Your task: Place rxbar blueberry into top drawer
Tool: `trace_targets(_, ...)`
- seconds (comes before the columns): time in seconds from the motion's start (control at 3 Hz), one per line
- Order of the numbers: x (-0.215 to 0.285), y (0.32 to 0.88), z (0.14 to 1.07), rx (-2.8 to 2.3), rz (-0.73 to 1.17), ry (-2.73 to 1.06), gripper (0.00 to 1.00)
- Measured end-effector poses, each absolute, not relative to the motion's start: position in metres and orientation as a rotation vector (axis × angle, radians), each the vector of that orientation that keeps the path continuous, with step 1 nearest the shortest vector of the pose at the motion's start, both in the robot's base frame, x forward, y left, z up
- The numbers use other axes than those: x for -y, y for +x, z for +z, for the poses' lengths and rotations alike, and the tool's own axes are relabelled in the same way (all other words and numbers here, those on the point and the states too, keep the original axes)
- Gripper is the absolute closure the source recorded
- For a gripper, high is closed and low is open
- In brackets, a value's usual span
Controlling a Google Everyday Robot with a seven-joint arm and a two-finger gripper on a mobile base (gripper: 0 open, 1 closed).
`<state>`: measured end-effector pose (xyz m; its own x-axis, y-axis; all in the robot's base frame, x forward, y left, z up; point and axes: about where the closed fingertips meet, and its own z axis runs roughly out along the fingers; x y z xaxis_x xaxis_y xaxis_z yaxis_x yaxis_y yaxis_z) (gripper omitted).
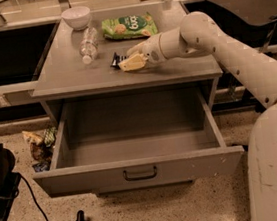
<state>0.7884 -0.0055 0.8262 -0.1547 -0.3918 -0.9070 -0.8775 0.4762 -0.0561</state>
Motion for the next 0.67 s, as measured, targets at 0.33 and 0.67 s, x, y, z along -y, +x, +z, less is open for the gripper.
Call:
trace_targets(0.33, 0.011, 0.786, 0.846, -1.714, 0.586, -1.085, 0.89)
trace_targets(0.67, 0.01, 0.78, 0.88, -1.634, 0.557, -1.102, 1.0)
